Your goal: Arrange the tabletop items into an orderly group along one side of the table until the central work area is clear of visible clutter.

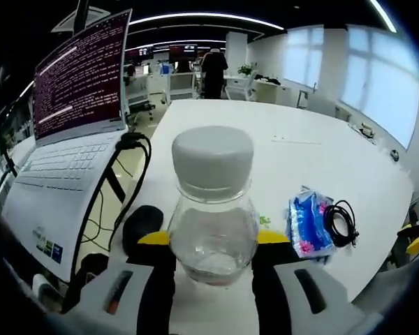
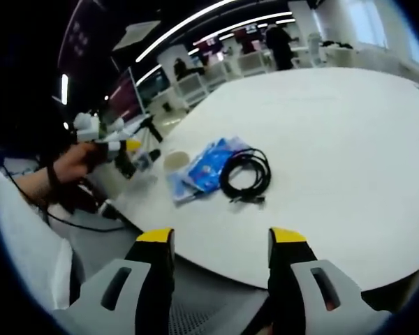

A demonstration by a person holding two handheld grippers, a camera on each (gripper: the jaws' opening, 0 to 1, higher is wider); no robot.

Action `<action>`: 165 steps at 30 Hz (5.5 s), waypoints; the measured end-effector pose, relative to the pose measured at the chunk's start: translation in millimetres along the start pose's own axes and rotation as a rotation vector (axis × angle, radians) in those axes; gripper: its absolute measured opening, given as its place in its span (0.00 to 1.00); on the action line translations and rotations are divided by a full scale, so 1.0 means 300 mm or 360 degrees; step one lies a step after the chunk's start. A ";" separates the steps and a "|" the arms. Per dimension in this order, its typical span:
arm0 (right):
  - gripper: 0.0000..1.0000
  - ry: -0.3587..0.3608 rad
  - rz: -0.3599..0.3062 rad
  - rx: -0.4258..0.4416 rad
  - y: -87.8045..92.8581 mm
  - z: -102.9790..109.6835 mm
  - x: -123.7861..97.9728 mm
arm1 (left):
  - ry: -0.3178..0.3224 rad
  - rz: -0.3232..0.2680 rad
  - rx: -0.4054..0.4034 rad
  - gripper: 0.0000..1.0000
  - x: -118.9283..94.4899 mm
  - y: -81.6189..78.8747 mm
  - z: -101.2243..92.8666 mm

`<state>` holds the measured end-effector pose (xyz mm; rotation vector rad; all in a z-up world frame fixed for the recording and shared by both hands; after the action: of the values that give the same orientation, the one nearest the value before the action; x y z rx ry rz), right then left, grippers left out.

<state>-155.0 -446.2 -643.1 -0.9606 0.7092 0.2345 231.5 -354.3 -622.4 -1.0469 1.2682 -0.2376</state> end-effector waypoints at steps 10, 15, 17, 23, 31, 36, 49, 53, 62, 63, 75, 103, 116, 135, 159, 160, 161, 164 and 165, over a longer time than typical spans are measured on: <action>0.53 -0.0006 -0.0007 -0.0032 -0.051 -0.013 0.004 | -0.0024 -0.0020 -0.0056 0.42 0.083 -0.082 -0.007; 0.53 -0.0016 0.0013 -0.0050 -0.053 -0.016 0.004 | -0.0038 -0.0007 -0.0071 0.42 0.141 -0.115 -0.004; 0.53 -0.0015 0.0029 -0.0053 -0.049 -0.020 0.004 | -0.0040 -0.0005 -0.0073 0.42 0.161 -0.125 -0.001; 0.53 -0.0029 0.0072 -0.0061 -0.033 -0.024 -0.001 | -0.0051 0.0005 -0.0095 0.42 0.230 -0.152 0.010; 0.53 -0.0023 0.0121 -0.0025 0.000 -0.060 -0.003 | -0.0080 0.0030 -0.0095 0.42 0.344 -0.189 0.037; 0.53 -0.0023 0.0137 -0.0004 0.006 -0.071 0.000 | -0.0089 0.0031 -0.0095 0.42 0.396 -0.207 0.028; 0.53 0.0001 0.0124 0.0029 -0.014 -0.105 0.004 | -0.0146 0.0023 0.0014 0.42 0.449 -0.164 -0.008; 0.53 0.0000 0.0140 0.0026 -0.009 -0.111 0.010 | -0.0147 0.0026 -0.0010 0.42 0.438 -0.165 -0.006; 0.55 -0.0001 0.0134 0.0023 -0.019 -0.108 0.015 | -0.0012 0.0038 -0.0033 0.45 0.431 -0.159 -0.004; 0.55 0.0002 0.0128 0.0025 -0.024 -0.109 0.012 | 0.0028 0.0037 -0.0009 0.48 0.424 -0.161 -0.008; 0.55 0.0021 0.0108 0.0022 -0.031 -0.099 0.000 | 0.0318 -0.0081 0.0154 0.54 0.398 -0.204 0.027; 0.55 -0.0009 0.0130 -0.0004 0.004 -0.029 0.020 | 0.0418 -0.0054 0.0190 0.41 0.413 -0.208 -0.029; 0.54 -0.0010 0.0122 -0.0004 -0.003 -0.032 0.008 | 0.0194 -0.0073 0.0068 0.41 0.449 -0.232 -0.069; 0.54 -0.0005 0.0102 0.0033 0.021 -0.038 -0.014 | 0.0228 -0.0097 -0.0065 0.49 0.386 -0.251 -0.044; 0.54 -0.0092 0.0033 -0.0015 0.004 0.034 0.035 | 0.0389 -0.0035 -0.0016 0.56 0.072 0.005 -0.050; 0.54 -0.0092 0.0032 -0.0011 0.010 0.033 0.036 | 0.0405 -0.0027 -0.0023 0.56 0.059 0.023 -0.051; 0.54 -0.0091 0.0029 -0.0007 0.014 0.032 0.037 | 0.0427 -0.0016 -0.0034 0.57 0.050 0.036 -0.056; 0.54 -0.0097 0.0016 0.0007 0.021 0.034 0.038 | 0.0430 0.0008 -0.0031 0.57 0.019 0.085 -0.060; 0.54 -0.0099 0.0015 0.0006 0.021 0.035 0.038 | 0.0430 0.0014 -0.0031 0.57 0.012 0.098 -0.061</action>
<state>-144.9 -435.3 -650.8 -0.9425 0.6573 0.2701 205.7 -350.2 -645.4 -1.0506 1.5195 -0.3702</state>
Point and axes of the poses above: the point that each gripper's makers call its tool centre point, and the gripper's own axes: x roughly forward along the fingers, z roughly to its left, y roughly out of its underside, the point moved 3 cm from there along -x, roughly backward along the fingers, and after that the axes turned 4 degrees about z, right-handed, at the moved point
